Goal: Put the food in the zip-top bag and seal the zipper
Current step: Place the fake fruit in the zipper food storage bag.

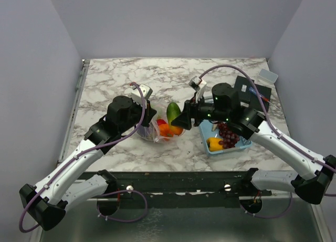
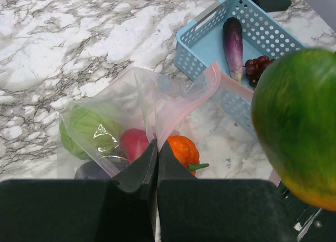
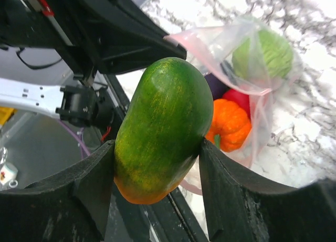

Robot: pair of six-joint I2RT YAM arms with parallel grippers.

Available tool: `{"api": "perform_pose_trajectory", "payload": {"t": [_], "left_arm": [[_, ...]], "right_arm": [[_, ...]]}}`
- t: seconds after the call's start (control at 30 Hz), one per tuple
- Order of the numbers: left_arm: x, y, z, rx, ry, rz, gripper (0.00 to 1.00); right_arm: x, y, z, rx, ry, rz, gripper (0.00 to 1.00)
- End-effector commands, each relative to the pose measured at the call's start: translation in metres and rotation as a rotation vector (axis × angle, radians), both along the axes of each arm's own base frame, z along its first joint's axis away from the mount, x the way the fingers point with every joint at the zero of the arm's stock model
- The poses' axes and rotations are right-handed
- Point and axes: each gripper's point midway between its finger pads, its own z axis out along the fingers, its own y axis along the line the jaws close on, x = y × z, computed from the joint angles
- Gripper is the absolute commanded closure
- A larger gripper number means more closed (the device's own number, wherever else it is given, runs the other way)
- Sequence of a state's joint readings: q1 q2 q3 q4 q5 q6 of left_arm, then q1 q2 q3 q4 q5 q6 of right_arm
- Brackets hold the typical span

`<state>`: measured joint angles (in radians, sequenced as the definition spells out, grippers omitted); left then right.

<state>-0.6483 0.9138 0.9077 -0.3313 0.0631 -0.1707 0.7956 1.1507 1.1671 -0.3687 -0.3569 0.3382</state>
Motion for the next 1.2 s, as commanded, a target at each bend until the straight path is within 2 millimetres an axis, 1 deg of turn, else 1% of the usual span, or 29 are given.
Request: {"api": "perform_pose_trajectory", "payload": {"t": [0.0, 0.3, 0.6, 0.77, 0.97, 1.07, 1.17], "left_arm": [[0.002, 0.0, 0.008, -0.003, -0.019, 0.002, 1.0], [0.002, -0.001, 0.007, -0.003, -0.016, -0.001, 1.0], [0.0, -0.001, 0.007, -0.003, -0.016, -0.007, 1.0], [-0.002, -0.005, 0.006, -0.004, -0.01, -0.034, 1.0], [-0.004, -0.006, 0.007, -0.008, -0.009, -0.047, 1.0], [-0.004, -0.007, 0.007, -0.011, -0.008, -0.054, 1.0], [-0.005, -0.008, 0.008, -0.014, -0.009, -0.059, 1.0]], "right_arm": [[-0.012, 0.007, -0.015, -0.084, 0.016, 0.065, 0.99], [-0.008, 0.019, -0.041, -0.155, 0.083, 0.077, 1.0], [-0.005, 0.028, -0.056, -0.187, 0.166, 0.077, 0.99], [0.006, 0.032, -0.062, -0.21, 0.208, 0.015, 0.99], [0.028, 0.032, -0.071, -0.25, 0.233, -0.11, 0.99], [0.04, 0.031, -0.077, -0.276, 0.241, -0.181, 0.97], [0.05, 0.027, -0.087, -0.319, 0.246, -0.242, 0.92]]}}
